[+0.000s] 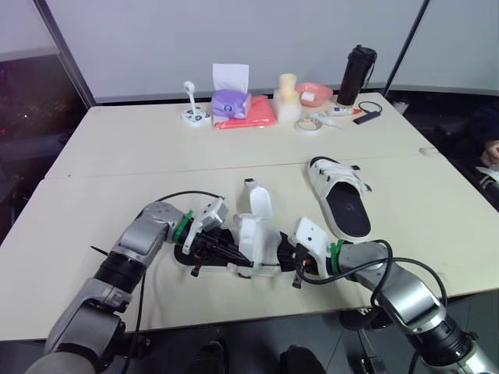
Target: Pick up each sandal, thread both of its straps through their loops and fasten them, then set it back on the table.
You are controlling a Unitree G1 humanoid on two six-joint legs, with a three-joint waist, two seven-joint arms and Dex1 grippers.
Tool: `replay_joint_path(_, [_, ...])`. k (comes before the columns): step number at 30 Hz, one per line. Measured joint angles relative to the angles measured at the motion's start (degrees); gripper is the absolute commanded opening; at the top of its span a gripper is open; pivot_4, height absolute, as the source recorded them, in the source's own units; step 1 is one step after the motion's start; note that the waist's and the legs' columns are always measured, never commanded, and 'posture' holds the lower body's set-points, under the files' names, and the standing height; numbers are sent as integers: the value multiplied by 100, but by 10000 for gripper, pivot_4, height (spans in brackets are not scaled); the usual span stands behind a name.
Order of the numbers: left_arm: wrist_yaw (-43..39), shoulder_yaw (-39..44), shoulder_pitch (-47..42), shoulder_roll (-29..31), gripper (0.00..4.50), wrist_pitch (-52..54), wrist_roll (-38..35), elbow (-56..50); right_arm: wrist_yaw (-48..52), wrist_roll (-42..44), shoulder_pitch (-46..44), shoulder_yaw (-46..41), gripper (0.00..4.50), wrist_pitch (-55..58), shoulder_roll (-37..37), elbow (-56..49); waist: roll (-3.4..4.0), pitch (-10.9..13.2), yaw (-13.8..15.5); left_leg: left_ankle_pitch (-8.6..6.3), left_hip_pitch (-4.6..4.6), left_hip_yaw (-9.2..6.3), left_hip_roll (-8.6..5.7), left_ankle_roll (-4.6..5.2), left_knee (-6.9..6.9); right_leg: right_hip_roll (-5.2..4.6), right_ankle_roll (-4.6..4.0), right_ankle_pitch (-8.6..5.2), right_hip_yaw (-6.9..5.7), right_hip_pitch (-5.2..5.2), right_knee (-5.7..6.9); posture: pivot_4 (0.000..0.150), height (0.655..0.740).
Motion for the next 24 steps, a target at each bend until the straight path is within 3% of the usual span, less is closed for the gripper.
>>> replay_joint_path(2, [51, 3, 29, 11, 8249, -83, 28, -9, 0, 0, 0, 0, 0, 2, 0, 1, 0, 0, 0, 0, 0, -1, 0, 0, 0, 0, 0, 0, 0, 0, 0, 1500, 7344])
replay_joint_path(8, [140, 57, 350, 297, 38293, -32, 22, -369, 6, -2, -18, 6, 0, 7, 20, 26, -1, -1, -3, 0, 2, -2, 1, 0, 0, 2, 0, 0, -1, 2, 1, 1500, 7344])
replay_joint_path(16, [326, 733, 1257, 1174, 38293, 851, -581, -1795, 19, -37, -37, 42, 0, -33, 30, 48, 1, -1, -19, 0, 2, -2, 7, 0, -3, 1, -2, 0, 2, 0, 1, 1500, 7344])
replay_joint_path(24, [708, 978, 2124, 1448, 38293, 1272, -964, -2661, 56, -57, -42, 63, 0, -70, 32, 95, 1, -2, 14, 0, 6, 0, 26, 0, -3, 2, -9, 2, 1, 2, 1, 1500, 7344])
